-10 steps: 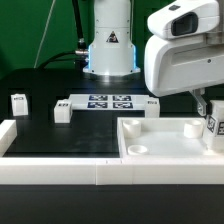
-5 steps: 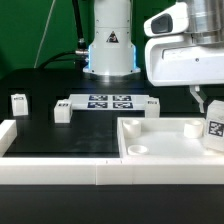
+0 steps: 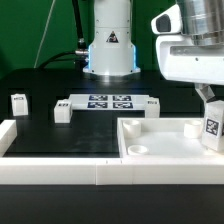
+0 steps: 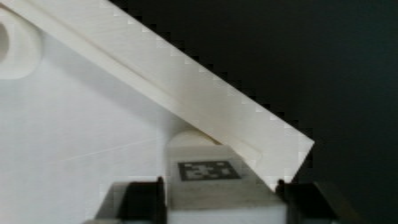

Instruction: Assemble one leg

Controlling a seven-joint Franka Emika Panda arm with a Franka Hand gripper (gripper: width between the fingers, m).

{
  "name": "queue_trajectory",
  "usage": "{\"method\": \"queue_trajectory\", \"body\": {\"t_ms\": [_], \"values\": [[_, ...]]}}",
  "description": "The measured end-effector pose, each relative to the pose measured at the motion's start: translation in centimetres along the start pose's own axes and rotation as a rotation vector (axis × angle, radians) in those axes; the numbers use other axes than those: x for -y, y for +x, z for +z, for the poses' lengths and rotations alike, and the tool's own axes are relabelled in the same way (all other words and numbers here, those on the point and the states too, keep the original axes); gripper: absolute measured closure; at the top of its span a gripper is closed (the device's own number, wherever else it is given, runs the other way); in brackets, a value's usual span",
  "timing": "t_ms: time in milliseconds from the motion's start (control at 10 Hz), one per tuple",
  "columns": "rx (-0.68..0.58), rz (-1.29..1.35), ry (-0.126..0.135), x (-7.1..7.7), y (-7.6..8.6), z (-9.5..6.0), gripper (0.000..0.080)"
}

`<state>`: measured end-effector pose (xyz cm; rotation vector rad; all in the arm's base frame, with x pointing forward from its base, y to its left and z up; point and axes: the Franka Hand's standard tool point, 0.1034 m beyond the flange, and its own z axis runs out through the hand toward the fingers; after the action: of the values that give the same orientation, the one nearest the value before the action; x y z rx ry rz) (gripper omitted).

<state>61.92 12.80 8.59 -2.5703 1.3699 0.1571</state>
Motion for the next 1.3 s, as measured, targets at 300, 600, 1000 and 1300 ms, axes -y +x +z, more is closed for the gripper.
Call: {"method": "queue_trajectory", "body": {"t_ms": [300,600,1000,1300], "values": [[0.008,-0.148,-0.009,0.1,-0.1,-0.1,0.0234],[0.011,-0.541,-0.073,0.5,-0.3,-0.5,0.0153],[-0.057,-1.051,-0.110,0.6,1.1,-0.7,0.0151],[-0.073,-1.164,-0.108,0.4,1.0,-0.2,0.0151]]}}
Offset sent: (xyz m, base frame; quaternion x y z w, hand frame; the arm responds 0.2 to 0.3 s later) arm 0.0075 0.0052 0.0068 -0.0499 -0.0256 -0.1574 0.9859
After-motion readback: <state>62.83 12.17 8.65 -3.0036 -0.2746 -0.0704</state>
